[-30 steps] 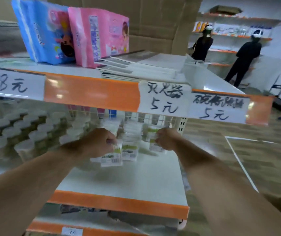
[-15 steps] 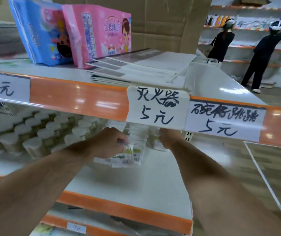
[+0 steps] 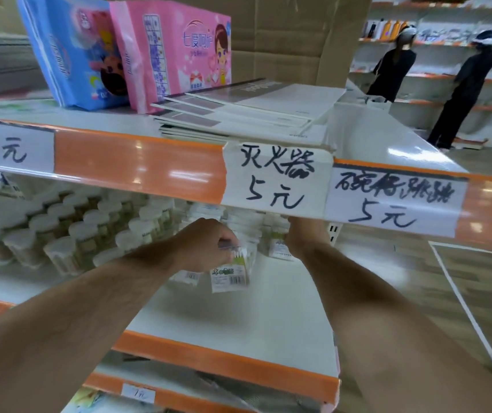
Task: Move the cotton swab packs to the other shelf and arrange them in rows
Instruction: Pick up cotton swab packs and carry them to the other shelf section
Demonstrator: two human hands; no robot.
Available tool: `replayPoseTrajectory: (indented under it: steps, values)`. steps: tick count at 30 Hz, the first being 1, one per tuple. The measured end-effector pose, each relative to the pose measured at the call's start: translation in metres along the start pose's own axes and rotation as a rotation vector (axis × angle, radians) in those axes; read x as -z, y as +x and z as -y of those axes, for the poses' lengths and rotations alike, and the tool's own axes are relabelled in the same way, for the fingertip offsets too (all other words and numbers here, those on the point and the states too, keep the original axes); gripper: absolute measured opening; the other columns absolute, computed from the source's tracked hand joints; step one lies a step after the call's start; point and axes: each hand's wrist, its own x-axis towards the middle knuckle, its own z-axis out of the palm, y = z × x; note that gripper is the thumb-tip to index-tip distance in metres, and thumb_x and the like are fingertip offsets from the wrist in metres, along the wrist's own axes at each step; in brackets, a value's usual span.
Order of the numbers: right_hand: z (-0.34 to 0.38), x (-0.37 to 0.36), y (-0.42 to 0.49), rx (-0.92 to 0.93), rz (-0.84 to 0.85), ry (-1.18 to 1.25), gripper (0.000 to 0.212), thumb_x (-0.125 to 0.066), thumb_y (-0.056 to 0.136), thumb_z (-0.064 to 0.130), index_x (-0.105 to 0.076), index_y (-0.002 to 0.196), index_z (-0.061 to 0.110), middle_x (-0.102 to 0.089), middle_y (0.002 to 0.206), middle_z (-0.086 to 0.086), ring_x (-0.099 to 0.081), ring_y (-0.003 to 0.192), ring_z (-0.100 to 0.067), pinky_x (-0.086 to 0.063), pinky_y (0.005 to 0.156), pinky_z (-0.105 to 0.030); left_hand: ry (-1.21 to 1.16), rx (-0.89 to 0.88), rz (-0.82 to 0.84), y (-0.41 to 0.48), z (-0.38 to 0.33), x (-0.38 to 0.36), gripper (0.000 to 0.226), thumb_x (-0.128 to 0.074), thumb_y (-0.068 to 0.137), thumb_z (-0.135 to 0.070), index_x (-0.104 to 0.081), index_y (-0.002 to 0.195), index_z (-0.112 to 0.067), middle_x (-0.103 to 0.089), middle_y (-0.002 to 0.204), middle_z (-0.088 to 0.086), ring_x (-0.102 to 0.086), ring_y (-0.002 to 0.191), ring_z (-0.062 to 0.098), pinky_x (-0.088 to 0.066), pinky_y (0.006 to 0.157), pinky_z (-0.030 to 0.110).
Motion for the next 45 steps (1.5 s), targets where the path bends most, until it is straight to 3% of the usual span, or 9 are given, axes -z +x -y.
replayPoseTrajectory:
  steps: [4, 6, 10, 14, 18, 21, 28, 39, 45]
  values:
    - [-0.024, 0.01, -0.022, -0.019, -0.122, 0.111, 0.029, -0.06, 0.09, 0.015, -0.059, 0.119, 0.019, -0.06, 0.12, -0.006, -0.059, 0.106, -0.026, -0.053, 0.085, -0.036, 0.018, -0.075, -0.03, 0.014, -0.03, -0.005, 0.008, -0.072, 0.087, -0.025, -0.065, 0.089, -0.024, -0.056, 0.075, -0.015, -0.053, 0.071, 0.006, -0.033, 0.057, 0.019]
    - [-0.032, 0.021, -0.036, -0.026, -0.092, 0.068, 0.025, -0.06, 0.09, 0.017, -0.062, 0.115, 0.015, -0.063, 0.117, -0.01, -0.061, 0.104, -0.029, -0.054, 0.085, -0.036, 0.02, -0.117, -0.026, 0.022, -0.046, -0.012, 0.011, -0.072, 0.087, -0.024, -0.07, 0.097, -0.023, -0.058, 0.079, -0.015, -0.054, 0.072, 0.002, -0.039, 0.06, 0.02]
    - [-0.051, 0.026, -0.064, -0.05, -0.031, 0.018, 0.027, -0.063, 0.088, 0.023, -0.066, 0.113, 0.013, -0.065, 0.118, -0.014, -0.063, 0.104, -0.033, -0.055, 0.086, -0.037, 0.15, -0.156, 0.01, 0.046, -0.07, -0.034, 0.012, -0.064, 0.09, -0.023, -0.072, 0.099, -0.021, -0.069, 0.102, -0.002, -0.062, 0.086, 0.017, -0.052, 0.077, 0.03]
    - [-0.06, 0.032, -0.087, -0.027, -0.008, 0.009, 0.027, -0.062, 0.087, 0.025, -0.067, 0.113, 0.02, -0.064, 0.123, -0.008, -0.062, 0.106, -0.029, -0.055, 0.086, -0.036, 0.265, -0.14, 0.054, 0.067, -0.083, -0.058, 0.016, -0.059, 0.091, -0.014, -0.072, 0.093, -0.023, -0.067, 0.098, -0.004, -0.054, 0.075, 0.012, -0.039, 0.064, 0.023]
    - [-0.066, 0.037, -0.095, 0.002, 0.005, 0.046, 0.028, -0.061, 0.087, 0.021, -0.067, 0.115, 0.022, -0.066, 0.12, -0.005, -0.063, 0.104, -0.026, -0.051, 0.078, -0.028, 0.381, -0.118, 0.064, 0.082, -0.082, -0.065, 0.019, -0.061, 0.085, -0.006, -0.072, 0.097, -0.016, -0.067, 0.097, 0.003, -0.064, 0.088, 0.022, -0.053, 0.076, 0.031]
    - [-0.069, 0.038, -0.093, 0.001, 0.002, 0.048, 0.028, -0.062, 0.088, 0.022, -0.067, 0.115, 0.023, -0.067, 0.116, -0.002, -0.063, 0.102, -0.024, -0.046, 0.073, -0.025, 0.428, -0.125, 0.045, 0.091, -0.074, -0.069, 0.02, -0.063, 0.08, 0.001, -0.072, 0.086, -0.015, -0.067, 0.085, 0.003, -0.064, 0.078, 0.023, -0.057, 0.071, 0.033]
    - [-0.064, 0.029, -0.08, -0.013, 0.025, 0.024, 0.028, -0.064, 0.085, 0.027, -0.067, 0.113, 0.027, -0.068, 0.11, -0.001, -0.064, 0.098, -0.024, -0.053, 0.08, -0.03, 0.41, -0.14, -0.02, 0.112, -0.067, -0.08, 0.015, -0.061, 0.083, -0.003, -0.066, 0.08, -0.017, -0.063, 0.079, 0.001, -0.059, 0.071, 0.018, -0.042, 0.06, 0.028]
    - [-0.06, 0.018, -0.06, -0.026, 0.044, 0.042, 0.026, -0.064, 0.087, 0.028, -0.066, 0.113, 0.027, -0.065, 0.111, -0.002, -0.061, 0.097, -0.023, -0.048, 0.074, -0.027, 0.509, -0.204, -0.105, 0.128, -0.067, -0.092, 0.019, -0.065, 0.086, -0.004, -0.067, 0.098, -0.018, -0.063, 0.096, 0.001, -0.062, 0.086, 0.019, -0.054, 0.075, 0.031]
    - [-0.056, 0.017, -0.06, -0.021, 0.063, 0.038, 0.026, -0.064, 0.088, 0.03, -0.065, 0.114, 0.027, -0.064, 0.113, -0.002, -0.061, 0.1, -0.024, -0.053, 0.083, -0.032, 0.502, -0.233, -0.128, 0.124, -0.068, -0.092, 0.025, -0.065, 0.086, -0.002, -0.062, 0.105, -0.018, -0.062, 0.102, 0.003, -0.059, 0.092, 0.021, -0.053, 0.079, 0.033]
